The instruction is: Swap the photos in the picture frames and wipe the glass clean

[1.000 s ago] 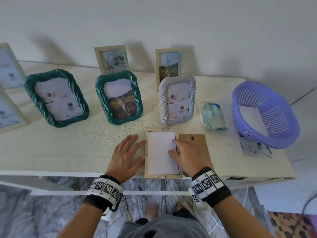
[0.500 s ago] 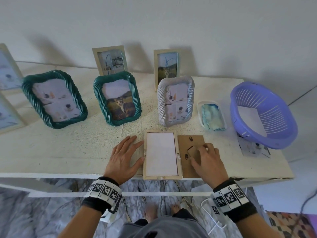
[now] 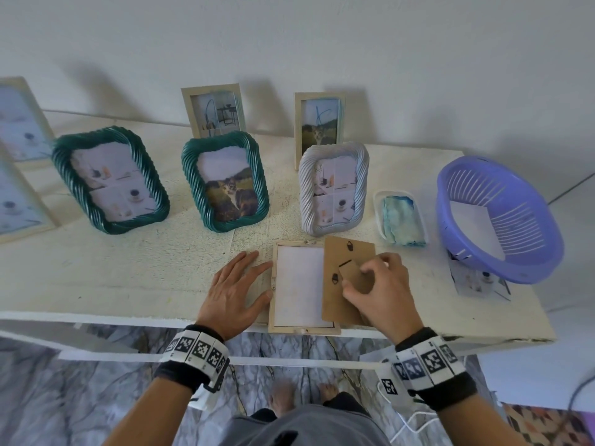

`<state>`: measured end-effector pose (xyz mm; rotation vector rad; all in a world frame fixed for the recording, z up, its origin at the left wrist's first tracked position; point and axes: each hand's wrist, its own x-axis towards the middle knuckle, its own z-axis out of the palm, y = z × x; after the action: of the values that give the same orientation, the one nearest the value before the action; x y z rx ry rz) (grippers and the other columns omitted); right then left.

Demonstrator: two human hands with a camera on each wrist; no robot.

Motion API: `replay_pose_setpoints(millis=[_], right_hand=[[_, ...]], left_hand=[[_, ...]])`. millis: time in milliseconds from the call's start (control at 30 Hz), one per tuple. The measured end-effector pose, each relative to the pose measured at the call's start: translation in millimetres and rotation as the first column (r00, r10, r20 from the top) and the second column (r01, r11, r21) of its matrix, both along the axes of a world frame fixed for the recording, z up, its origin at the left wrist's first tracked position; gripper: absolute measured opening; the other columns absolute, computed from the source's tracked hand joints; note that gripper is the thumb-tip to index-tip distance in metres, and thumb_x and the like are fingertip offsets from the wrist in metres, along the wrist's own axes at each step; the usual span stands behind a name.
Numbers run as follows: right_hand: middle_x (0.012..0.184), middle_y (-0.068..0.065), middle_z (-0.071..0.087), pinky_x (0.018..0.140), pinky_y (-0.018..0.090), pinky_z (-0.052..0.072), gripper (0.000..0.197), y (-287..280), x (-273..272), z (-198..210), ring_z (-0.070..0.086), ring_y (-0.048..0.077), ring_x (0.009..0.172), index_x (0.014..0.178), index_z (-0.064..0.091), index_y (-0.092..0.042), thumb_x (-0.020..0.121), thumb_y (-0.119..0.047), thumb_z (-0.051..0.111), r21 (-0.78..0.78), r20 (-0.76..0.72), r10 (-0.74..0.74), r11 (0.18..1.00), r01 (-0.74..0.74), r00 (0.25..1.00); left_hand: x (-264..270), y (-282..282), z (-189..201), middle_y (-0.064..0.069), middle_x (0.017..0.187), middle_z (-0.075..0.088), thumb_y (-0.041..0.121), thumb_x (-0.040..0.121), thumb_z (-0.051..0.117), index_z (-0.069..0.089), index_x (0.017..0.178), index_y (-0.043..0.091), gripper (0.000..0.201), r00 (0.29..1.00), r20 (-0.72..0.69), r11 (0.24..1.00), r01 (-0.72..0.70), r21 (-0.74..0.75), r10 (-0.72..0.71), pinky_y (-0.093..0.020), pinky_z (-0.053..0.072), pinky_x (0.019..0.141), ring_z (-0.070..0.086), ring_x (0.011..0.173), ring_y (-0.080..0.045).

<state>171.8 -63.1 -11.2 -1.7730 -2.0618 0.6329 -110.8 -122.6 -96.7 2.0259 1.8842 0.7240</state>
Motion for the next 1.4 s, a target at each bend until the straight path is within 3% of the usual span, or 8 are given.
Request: replay_pose_setpoints(millis=[100, 200, 600, 767, 900, 1033, 1233, 1400], right_hand=[[0.115, 0.005, 0.041, 0.081, 0.026, 0.041, 0.041, -5, -29, 1, 0.036, 0.021, 0.102, 0.098, 0.06, -0.01, 0.078, -0.044, 0.072, 0.094, 0.124, 0.103, 0.989, -0.115, 0.987], [0.108, 0.007, 0.042, 0.078, 0.033, 0.052, 0.043, -6, -52, -3, 0.041, 0.024, 0.095, 0.096, 0.061, -0.008, 0.079, -0.046, 0.068, 0.146, 0.193, 0.148, 0.973, -0.177, 0.97], [0.111, 0.008, 0.05, 0.079, 0.039, 0.048, 0.046, -10, -75, -24, 0.048, 0.028, 0.1, 0.106, 0.061, -0.012, 0.085, -0.053, 0.058, 0.092, 0.314, 0.187, 0.97, -0.225, 0.931], [0.115, 0.003, 0.046, 0.087, 0.027, 0.043, 0.032, 8, -43, -27, 0.044, 0.019, 0.104, 0.113, 0.065, -0.015, 0.093, -0.039, 0.058, -0.012, 0.092, 0.339, 0.94, -0.34, 0.936], [0.095, -0.002, 0.06, 0.079, 0.026, 0.048, 0.024, 32, -6, -17, 0.058, 0.011, 0.084, 0.116, 0.065, -0.023, 0.092, -0.021, 0.062, -0.165, -0.076, 0.437, 0.881, -0.443, 0.896], [0.089, -0.004, 0.067, 0.079, 0.022, 0.05, 0.02, 43, 8, -14, 0.062, 0.008, 0.084, 0.108, 0.067, -0.025, 0.089, -0.018, 0.068, -0.304, -0.132, 0.529, 0.784, -0.542, 0.838], [0.088, -0.003, 0.066, 0.074, 0.012, 0.044, 0.015, 51, 6, -13, 0.059, 0.004, 0.081, 0.102, 0.065, -0.022, 0.089, -0.018, 0.07, -0.324, -0.175, 0.584, 0.726, -0.606, 0.793], [0.088, -0.002, 0.067, 0.072, 0.012, 0.044, 0.015, 52, 7, -15, 0.058, 0.003, 0.078, 0.101, 0.066, -0.018, 0.088, -0.022, 0.072, -0.289, -0.2, 0.599, 0.72, -0.631, 0.776]], left_hand=[[0, 0, 1, 0.003, 0.156, 0.036, 0.059, 0.09, 0.041, 0.045, 0.143, 0.035, 0.059, 1.0, 0.002, 1.0, -0.002, -0.005, 0.002, -0.046, 0.027, 0.116, 0.022, 0.148, -0.016], [0, 0, 1, 0.004, 0.156, 0.036, 0.061, 0.09, 0.04, 0.045, 0.144, 0.036, 0.059, 1.0, 0.002, 1.0, 0.0, -0.007, 0.0, -0.044, 0.025, 0.116, 0.021, 0.148, -0.015], [-1, 1, 0, 0.006, 0.156, 0.036, 0.063, 0.09, 0.041, 0.046, 0.143, 0.04, 0.058, 1.0, -0.004, 1.0, -0.003, 0.003, 0.003, -0.042, 0.026, 0.115, 0.022, 0.148, -0.013], [-1, 1, 0, 0.005, 0.155, 0.037, 0.063, 0.09, 0.041, 0.047, 0.143, 0.038, 0.059, 1.0, 0.009, 1.0, -0.002, 0.009, 0.002, -0.042, 0.026, 0.115, 0.023, 0.148, -0.014], [0, 1, 1, 0.005, 0.155, 0.037, 0.062, 0.09, 0.041, 0.047, 0.143, 0.038, 0.059, 1.0, 0.008, 1.0, -0.007, 0.007, 0.007, -0.043, 0.026, 0.115, 0.022, 0.148, -0.014], [0, 1, 2, 0.003, 0.155, 0.038, 0.062, 0.09, 0.041, 0.048, 0.143, 0.037, 0.059, 1.0, 0.004, 1.0, -0.007, 0.008, 0.007, -0.044, 0.026, 0.115, 0.024, 0.147, -0.016], [0, 0, 1, 0.003, 0.155, 0.037, 0.061, 0.09, 0.041, 0.047, 0.143, 0.037, 0.058, 1.0, -0.005, 1.0, 0.0, 0.002, 0.0, -0.046, 0.028, 0.114, 0.023, 0.148, -0.016], [0, 1, 0, 0.004, 0.156, 0.036, 0.062, 0.091, 0.041, 0.046, 0.143, 0.038, 0.058, 1.0, -0.008, 1.0, 0.004, 0.001, -0.004, -0.046, 0.028, 0.114, 0.022, 0.148, -0.015]])
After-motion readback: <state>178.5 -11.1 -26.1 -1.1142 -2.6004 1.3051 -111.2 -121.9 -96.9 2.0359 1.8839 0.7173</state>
